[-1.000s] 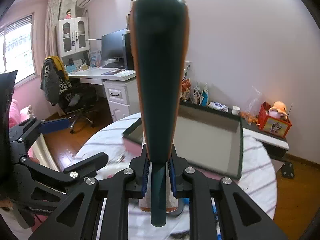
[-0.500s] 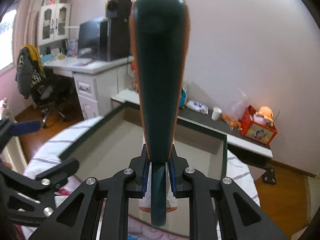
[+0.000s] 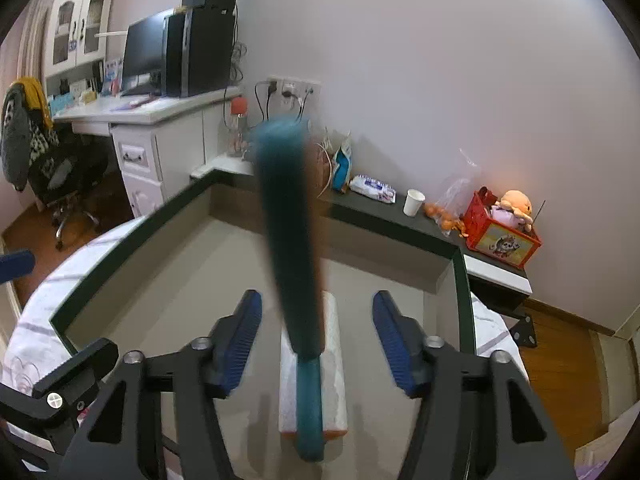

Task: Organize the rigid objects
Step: 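Lower the lint roller into the box and open the right gripper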

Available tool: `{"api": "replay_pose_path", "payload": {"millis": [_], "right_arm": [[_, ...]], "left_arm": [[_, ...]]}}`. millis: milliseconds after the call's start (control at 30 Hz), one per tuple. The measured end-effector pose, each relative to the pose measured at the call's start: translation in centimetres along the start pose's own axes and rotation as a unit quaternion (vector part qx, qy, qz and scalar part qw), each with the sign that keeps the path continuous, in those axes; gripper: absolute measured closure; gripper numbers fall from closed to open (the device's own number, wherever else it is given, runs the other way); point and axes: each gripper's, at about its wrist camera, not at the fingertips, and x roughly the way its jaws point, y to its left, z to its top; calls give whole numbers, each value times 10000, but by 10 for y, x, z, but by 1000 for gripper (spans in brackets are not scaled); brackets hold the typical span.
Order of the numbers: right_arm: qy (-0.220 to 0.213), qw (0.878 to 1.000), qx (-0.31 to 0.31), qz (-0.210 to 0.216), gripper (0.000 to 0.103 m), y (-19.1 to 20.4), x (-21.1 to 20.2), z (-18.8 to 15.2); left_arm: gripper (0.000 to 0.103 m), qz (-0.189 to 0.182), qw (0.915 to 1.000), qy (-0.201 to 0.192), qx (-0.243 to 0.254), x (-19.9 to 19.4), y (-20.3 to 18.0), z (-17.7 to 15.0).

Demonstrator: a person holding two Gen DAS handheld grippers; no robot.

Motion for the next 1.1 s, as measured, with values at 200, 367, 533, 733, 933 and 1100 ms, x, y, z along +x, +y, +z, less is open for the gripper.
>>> {"api": "replay_pose_path", "payload": {"millis": [200, 367, 533, 733, 933, 1100], "right_arm": [[-77, 9985, 293, 450, 37, -2, -14, 2], [-241, 9974, 300, 614, 24, 1, -36, 0], [-412, 9967, 278, 647, 24, 6, -58, 1], [-548, 9966, 240, 566, 24, 7, -96, -13], [-695, 9952, 478, 496, 23, -8, -142, -40], [-878, 9925, 739, 427, 20, -24, -186, -72]], "left_arm": [[0, 67, 9999, -121, -20, -18, 4, -3], [0, 160, 9997, -159, -1, -33, 9, -13], [0, 195, 9995, -243, -72, -53, 17, -22], [0, 134, 9989, -425, -129, -85, 19, -36], [0, 51, 9975, -686, -155, -129, 17, -58], [0, -60, 9953, -959, -134, -171, 14, -85]]}}
